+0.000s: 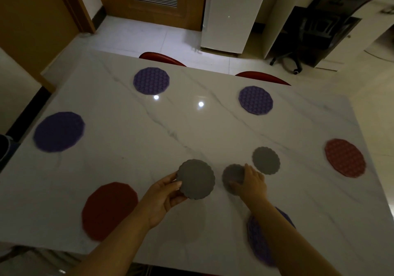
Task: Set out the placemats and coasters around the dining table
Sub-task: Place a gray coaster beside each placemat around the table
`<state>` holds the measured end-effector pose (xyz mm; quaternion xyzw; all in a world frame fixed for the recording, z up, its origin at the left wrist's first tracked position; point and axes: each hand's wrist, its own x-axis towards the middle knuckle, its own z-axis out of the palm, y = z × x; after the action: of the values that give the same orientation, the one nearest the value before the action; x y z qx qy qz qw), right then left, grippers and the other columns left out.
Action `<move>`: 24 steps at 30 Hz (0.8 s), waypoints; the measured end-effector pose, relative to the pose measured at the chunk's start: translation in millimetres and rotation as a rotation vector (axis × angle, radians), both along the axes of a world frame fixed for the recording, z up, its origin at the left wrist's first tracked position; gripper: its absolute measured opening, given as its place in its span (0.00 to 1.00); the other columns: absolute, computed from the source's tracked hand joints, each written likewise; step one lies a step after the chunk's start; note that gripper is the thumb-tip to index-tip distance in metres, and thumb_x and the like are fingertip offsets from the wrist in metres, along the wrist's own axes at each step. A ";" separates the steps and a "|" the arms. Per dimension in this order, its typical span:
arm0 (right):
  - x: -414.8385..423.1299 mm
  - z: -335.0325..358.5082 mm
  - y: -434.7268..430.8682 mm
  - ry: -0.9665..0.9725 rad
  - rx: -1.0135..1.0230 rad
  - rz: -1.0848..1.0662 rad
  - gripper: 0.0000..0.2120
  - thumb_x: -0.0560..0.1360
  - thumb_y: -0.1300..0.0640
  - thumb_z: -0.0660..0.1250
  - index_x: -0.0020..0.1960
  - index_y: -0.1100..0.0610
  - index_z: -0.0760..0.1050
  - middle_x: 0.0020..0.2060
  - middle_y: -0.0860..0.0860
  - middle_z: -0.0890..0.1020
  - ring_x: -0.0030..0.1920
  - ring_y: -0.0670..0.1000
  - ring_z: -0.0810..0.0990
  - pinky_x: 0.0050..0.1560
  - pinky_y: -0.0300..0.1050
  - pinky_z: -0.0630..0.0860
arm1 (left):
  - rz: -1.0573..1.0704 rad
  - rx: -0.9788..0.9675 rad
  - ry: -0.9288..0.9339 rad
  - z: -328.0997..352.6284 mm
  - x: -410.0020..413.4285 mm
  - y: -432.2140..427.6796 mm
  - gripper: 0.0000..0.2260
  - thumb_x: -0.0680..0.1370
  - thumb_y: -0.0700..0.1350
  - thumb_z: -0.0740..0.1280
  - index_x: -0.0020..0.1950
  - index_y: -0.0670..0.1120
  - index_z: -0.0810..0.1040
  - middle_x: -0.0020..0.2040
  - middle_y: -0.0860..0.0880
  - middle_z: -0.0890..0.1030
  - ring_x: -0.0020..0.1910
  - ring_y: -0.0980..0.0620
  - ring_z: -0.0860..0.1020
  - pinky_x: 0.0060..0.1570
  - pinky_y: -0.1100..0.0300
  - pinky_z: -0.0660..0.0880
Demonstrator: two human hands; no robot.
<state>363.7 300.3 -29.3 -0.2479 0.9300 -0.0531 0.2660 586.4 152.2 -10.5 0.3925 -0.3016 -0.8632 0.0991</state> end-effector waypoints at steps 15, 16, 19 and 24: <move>-11.9 18.9 9.6 -0.200 -0.495 -0.319 0.04 0.76 0.57 0.66 0.48 0.57 0.78 0.47 0.57 0.82 0.43 0.52 0.78 0.46 0.48 0.76 | 0.002 0.019 -0.003 -0.8 -4.5 -1.6 0.13 0.77 0.37 0.64 0.59 0.48 0.78 0.52 0.48 0.86 0.49 0.48 0.84 0.41 0.59 0.81; -11.7 26.5 10.8 -0.254 -0.607 -0.413 0.02 0.75 0.58 0.66 0.45 0.55 0.77 0.44 0.57 0.82 0.42 0.53 0.80 0.46 0.50 0.78 | 0.003 0.022 -0.007 -0.2 -4.9 -2.7 0.13 0.77 0.37 0.64 0.59 0.48 0.78 0.51 0.48 0.86 0.49 0.48 0.84 0.41 0.59 0.81; -3.9 53.1 7.3 -0.527 -0.914 -0.637 0.04 0.75 0.59 0.67 0.43 0.57 0.79 0.38 0.54 0.84 0.38 0.51 0.83 0.38 0.41 0.80 | 0.002 0.028 -0.006 1.7 -6.0 -4.6 0.12 0.78 0.36 0.63 0.59 0.47 0.78 0.51 0.47 0.86 0.48 0.47 0.84 0.41 0.59 0.81; 30.4 67.6 -17.2 -0.706 -0.853 -0.432 0.06 0.75 0.57 0.67 0.48 0.59 0.79 0.42 0.55 0.84 0.43 0.53 0.84 0.44 0.44 0.80 | -0.055 0.032 0.037 8.1 -8.5 -4.3 0.16 0.72 0.41 0.67 0.60 0.47 0.78 0.56 0.45 0.84 0.51 0.44 0.83 0.44 0.57 0.81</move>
<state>394.1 283.0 38.3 -0.1054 0.7113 -0.5543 0.4192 577.9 147.9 -2.4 0.3694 -0.2965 -0.8775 0.0748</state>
